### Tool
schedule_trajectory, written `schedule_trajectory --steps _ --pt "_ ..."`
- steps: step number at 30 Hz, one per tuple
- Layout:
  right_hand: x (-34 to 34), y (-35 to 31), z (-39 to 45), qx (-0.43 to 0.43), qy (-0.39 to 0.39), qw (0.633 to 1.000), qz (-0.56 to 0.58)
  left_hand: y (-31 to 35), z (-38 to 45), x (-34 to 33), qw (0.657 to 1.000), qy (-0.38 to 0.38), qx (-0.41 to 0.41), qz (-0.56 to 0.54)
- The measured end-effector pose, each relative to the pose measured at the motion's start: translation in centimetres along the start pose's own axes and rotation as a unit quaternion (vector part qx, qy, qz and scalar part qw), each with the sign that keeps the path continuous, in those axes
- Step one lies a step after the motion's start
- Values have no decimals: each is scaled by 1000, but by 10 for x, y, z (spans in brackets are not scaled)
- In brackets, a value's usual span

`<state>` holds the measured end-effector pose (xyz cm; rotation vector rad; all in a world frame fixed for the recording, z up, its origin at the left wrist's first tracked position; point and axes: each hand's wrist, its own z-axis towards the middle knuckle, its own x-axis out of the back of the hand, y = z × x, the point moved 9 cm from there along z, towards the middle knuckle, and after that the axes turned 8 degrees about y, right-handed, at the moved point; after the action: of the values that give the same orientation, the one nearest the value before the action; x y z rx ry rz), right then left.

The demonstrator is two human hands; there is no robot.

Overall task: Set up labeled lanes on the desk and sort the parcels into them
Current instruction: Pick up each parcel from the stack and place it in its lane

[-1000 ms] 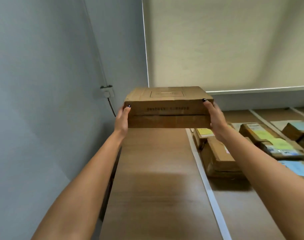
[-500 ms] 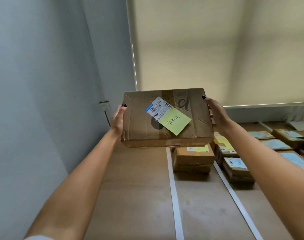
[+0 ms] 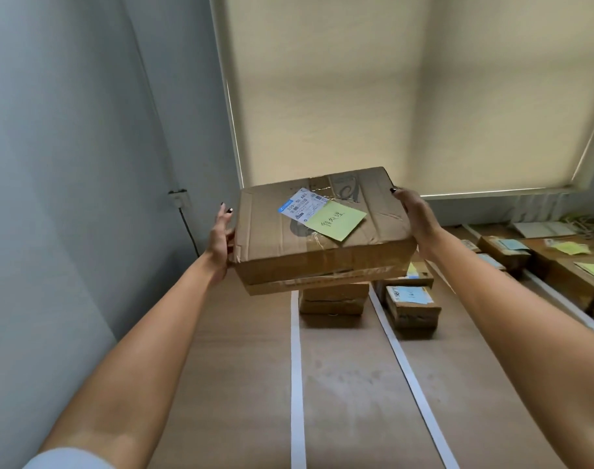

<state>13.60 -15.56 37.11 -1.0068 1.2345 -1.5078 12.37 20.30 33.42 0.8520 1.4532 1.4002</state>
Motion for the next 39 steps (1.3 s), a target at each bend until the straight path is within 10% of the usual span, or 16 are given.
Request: schedule_trajectory --steps 25,39 --pt "32 327 7 -266 17 956 -125 -322 -9 -47 958 -19 265 109" --pt "5 403 33 -306 -9 943 -127 -365 26 -49 952 48 277 119"
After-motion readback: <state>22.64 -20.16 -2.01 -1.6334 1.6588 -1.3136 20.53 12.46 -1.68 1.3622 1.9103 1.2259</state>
